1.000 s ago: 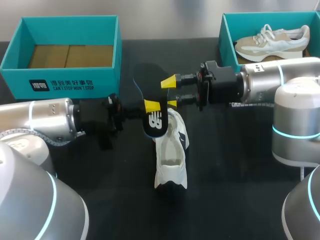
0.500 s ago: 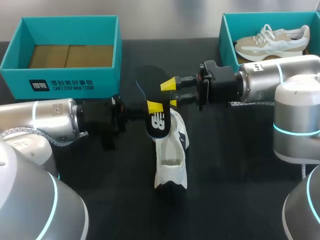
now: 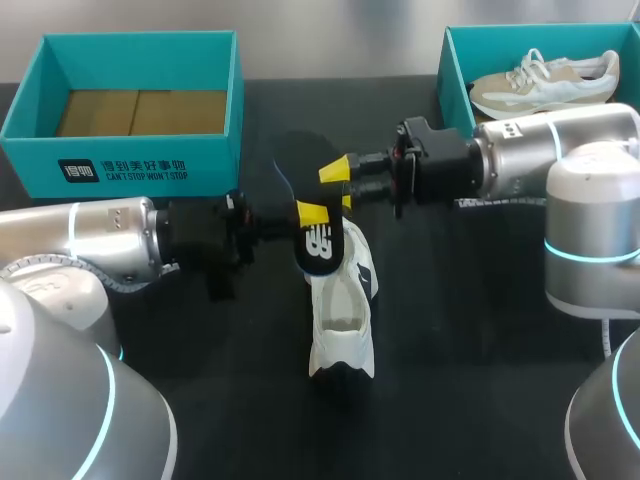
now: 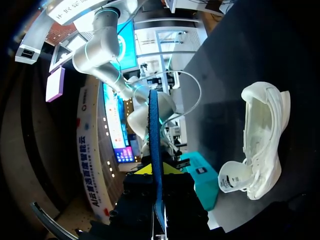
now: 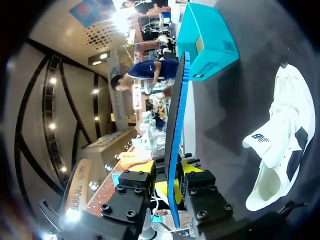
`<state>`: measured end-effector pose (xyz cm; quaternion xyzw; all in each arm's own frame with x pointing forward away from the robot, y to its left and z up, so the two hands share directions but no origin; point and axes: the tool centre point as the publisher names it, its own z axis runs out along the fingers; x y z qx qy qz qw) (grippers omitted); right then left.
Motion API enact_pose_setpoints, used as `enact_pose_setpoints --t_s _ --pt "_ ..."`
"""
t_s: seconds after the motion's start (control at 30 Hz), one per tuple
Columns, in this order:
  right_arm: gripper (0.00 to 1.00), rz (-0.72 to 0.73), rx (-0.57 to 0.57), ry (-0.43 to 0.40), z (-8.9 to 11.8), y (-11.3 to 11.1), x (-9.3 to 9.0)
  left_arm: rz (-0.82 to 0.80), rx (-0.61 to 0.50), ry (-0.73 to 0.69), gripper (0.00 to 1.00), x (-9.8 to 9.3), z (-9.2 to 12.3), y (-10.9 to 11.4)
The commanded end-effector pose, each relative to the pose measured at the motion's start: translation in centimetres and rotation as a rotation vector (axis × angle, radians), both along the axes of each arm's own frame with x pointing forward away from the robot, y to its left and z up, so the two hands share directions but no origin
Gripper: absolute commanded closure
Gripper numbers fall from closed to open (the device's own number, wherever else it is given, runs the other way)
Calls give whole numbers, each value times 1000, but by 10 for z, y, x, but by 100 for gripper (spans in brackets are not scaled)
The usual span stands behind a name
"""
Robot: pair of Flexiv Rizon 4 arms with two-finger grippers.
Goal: Take the shoe out of the shoebox, open the shoe tongue, remove and reinsert the insole, then place the shoe into the shoebox
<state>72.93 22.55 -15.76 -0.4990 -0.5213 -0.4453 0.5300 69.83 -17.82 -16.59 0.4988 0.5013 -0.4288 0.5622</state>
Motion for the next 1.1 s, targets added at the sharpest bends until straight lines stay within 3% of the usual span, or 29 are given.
enact_pose_setpoints --t_s 0.03,0.37,0.7,0.8,1.1 --pt "82 -7 7 1 -1 3 1 9 -4 -9 100 0 -1 -2" --pt "100 -13 20 -5 -2 5 3 19 -5 -19 100 3 -2 -3" --pt "100 -14 19 -9 -1 7 3 21 3 -20 100 3 -3 -3" --pt "100 -16 20 -9 -1 7 3 20 -3 -8 0 0 0 1" --pt "100 -21 22 -3 -6 2 0 28 5 59 0 -2 24 40"
